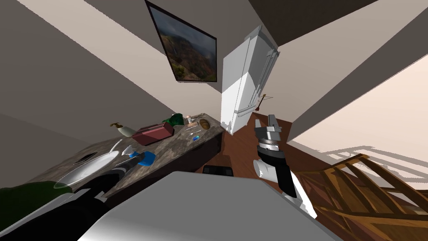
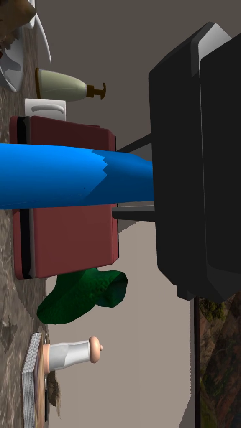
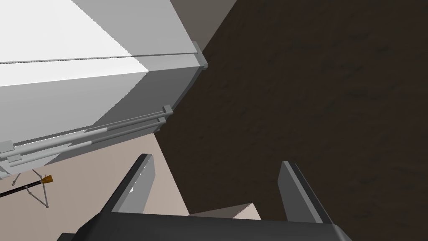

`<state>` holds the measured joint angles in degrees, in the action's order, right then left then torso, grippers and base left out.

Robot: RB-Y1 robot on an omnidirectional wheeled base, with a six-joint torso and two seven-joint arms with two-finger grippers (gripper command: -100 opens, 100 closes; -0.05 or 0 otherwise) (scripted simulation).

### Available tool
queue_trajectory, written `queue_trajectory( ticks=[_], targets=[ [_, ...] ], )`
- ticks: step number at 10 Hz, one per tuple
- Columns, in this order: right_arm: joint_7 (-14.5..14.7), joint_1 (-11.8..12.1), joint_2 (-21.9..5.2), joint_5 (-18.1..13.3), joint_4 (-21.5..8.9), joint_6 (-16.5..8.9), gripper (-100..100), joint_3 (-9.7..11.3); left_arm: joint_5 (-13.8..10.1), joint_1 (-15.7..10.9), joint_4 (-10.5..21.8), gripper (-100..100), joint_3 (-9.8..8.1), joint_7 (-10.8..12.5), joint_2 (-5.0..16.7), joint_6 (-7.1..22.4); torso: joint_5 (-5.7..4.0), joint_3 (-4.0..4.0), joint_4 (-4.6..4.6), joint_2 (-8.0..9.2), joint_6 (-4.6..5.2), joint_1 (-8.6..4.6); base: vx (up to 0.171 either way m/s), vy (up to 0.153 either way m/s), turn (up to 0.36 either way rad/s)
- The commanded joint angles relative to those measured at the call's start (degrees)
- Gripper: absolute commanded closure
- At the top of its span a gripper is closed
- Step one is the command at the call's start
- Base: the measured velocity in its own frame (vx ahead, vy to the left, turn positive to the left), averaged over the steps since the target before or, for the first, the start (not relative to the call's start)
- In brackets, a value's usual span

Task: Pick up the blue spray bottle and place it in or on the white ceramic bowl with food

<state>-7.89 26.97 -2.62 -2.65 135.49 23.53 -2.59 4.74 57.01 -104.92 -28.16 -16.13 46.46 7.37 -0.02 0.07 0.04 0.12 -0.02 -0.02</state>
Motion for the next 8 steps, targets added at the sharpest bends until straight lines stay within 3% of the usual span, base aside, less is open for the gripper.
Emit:
queue_trajectory(
  ticks=[1, 7, 8],
  targets=[
    [0.00, 0.00, 0.00, 0.00, 0.00, 0.00, 0, 0.00, -1.30, 1.17, -1.80, 100, -0.84, 0.36, 0.83, 0.45, 0.00, 0.00, 0.00, 0.00, 0.00, 0.00, -0.017, -0.026, 0.133],
    [0.00, 0.00, 0.00, 0.00, 0.00, 0.00, 0, 0.00, -5.61, 5.09, -7.73, 100, -3.72, 1.44, 3.72, 1.97, -0.08, 0.12, 0.08, 0.17, -0.09, -0.26, -0.023, -0.040, 0.128],
    [0.00, 0.00, 0.00, 0.00, 0.00, 0.00, 0, 0.00, -7.14, 6.65, -9.97, 100, -4.87, 1.82, 4.88, 2.60, -0.08, 0.13, 0.09, 0.18, -0.08, -0.22, -0.038, -0.013, 0.204]
  ],
)
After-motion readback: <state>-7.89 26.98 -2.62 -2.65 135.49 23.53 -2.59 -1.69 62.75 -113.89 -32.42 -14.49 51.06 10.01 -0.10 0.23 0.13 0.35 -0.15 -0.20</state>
